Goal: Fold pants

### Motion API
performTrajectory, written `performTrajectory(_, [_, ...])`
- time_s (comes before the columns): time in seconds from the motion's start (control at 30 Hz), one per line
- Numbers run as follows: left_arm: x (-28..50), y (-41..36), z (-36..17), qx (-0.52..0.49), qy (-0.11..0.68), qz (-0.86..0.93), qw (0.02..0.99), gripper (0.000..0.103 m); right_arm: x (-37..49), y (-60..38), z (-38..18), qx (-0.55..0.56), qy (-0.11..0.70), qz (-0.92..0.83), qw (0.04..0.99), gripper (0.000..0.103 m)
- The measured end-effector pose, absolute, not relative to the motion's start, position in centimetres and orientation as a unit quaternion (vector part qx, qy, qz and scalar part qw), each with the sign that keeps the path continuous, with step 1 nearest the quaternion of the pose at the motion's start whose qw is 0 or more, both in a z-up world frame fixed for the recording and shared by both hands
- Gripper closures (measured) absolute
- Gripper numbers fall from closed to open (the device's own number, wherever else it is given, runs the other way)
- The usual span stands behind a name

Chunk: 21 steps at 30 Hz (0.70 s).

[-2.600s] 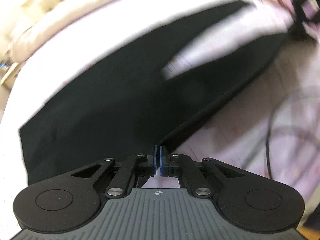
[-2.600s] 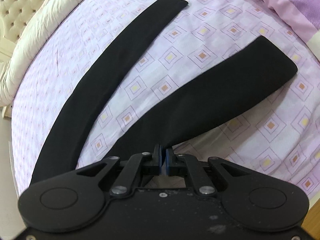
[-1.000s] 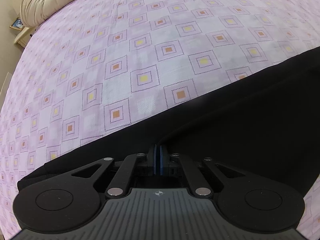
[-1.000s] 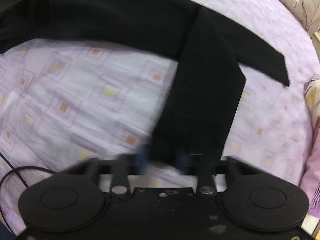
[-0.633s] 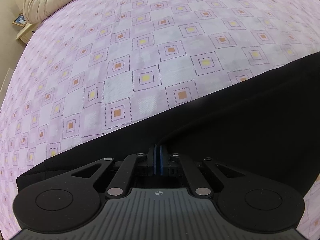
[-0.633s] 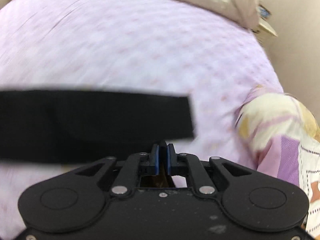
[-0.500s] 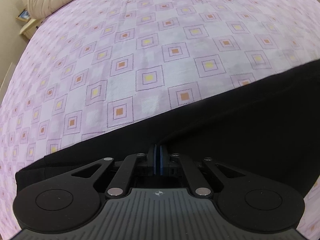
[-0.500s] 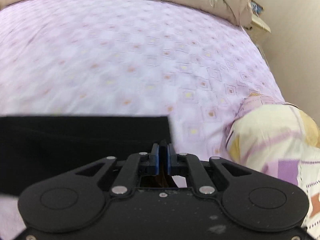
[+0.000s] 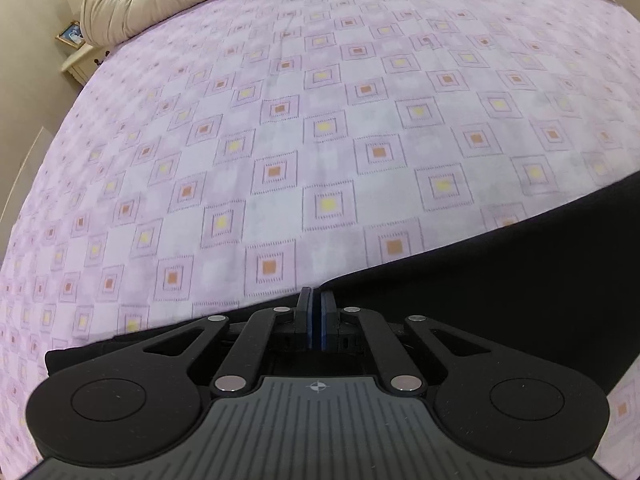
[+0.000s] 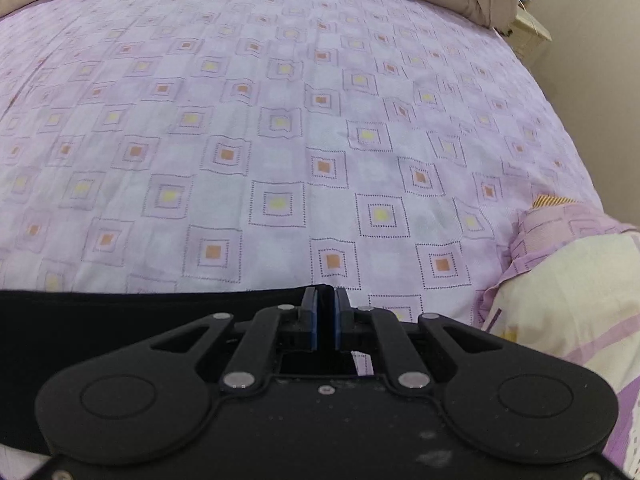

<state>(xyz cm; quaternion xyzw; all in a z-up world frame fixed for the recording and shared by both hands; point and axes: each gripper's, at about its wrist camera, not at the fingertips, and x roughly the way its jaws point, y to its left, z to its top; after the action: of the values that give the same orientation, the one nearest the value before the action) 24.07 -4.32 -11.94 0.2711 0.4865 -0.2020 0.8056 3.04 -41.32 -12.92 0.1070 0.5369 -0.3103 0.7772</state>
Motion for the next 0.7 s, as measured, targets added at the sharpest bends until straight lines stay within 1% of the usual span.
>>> performTrajectory(0.1, [24.8,-4.7,-12.9,0.281,0.501,-0.206,0.792,0.099,3.5,-41.1,-13.8,0.102,0.547,-0.311,0.77,0.095])
performTrajectory(0.13, [24.9,-4.7,-13.3,0.286,0.507,-0.211,0.785,0.098,3.8,-40.9,-14.3,0.093,0.554,-0.311,0.767,0.094])
performTrajectory(0.17, [25.1,-4.7,-13.5,0.289,0.509,-0.214,0.782,0.096,3.8,-40.9,-14.3,0.093,0.554,-0.311,0.767,0.088])
performTrajectory(0.2, [25.4,-4.5,-13.4,0.284,0.513,-0.217,0.78,0.096,4.1,-40.7,-14.9,0.079,0.561,-0.311,0.763,0.085])
performTrajectory(0.23, [25.7,-4.2,-13.1,0.27,0.521,-0.22,0.78,0.095,4.3,-40.5,-14.8,0.067,0.563,-0.317,0.761,0.078])
performTrajectory(0.27, [26.2,-3.8,-12.6,0.248,0.529,-0.224,0.78,0.094,4.3,-40.4,-14.6,0.059,0.559,-0.321,0.762,0.068])
performTrajectory(0.33, [27.3,-2.7,-11.4,0.203,0.542,-0.241,0.779,0.09,3.9,-40.1,-13.5,0.053,0.541,-0.329,0.772,0.062])
performTrajectory(0.37, [27.8,-2.3,-10.8,0.184,0.542,-0.252,0.78,0.09,3.6,-40.0,-12.8,0.052,0.532,-0.334,0.776,0.062])
performTrajectory(0.4, [28.2,-1.9,-10.1,0.167,0.541,-0.264,0.781,0.085,3.3,-39.8,-12.1,0.048,0.523,-0.342,0.779,0.061])
performTrajectory(0.43, [28.7,-1.4,-9.3,0.151,0.54,-0.272,0.782,0.08,3.1,-39.3,-11.2,0.042,0.514,-0.35,0.782,0.061])
performTrajectory(0.47, [29.1,-1.0,-8.6,0.141,0.538,-0.275,0.784,0.07,2.8,-38.9,-10.5,0.038,0.504,-0.357,0.786,0.06])
performTrajectory(0.5, [29.3,-0.6,-7.8,0.133,0.535,-0.277,0.787,0.065,2.8,-38.9,-10.5,0.038,0.504,-0.357,0.786,0.06])
performTrajectory(0.53, [29.4,-0.2,-7.1,0.126,0.53,-0.277,0.792,0.064,2.1,-37.6,-8.7,0.037,0.48,-0.364,0.798,0.059])
performTrajectory(0.7, [27.7,3.2,-4.2,0.121,0.511,-0.255,0.812,0.061,0.8,-31.9,-4.9,0.077,0.439,-0.319,0.837,0.057])
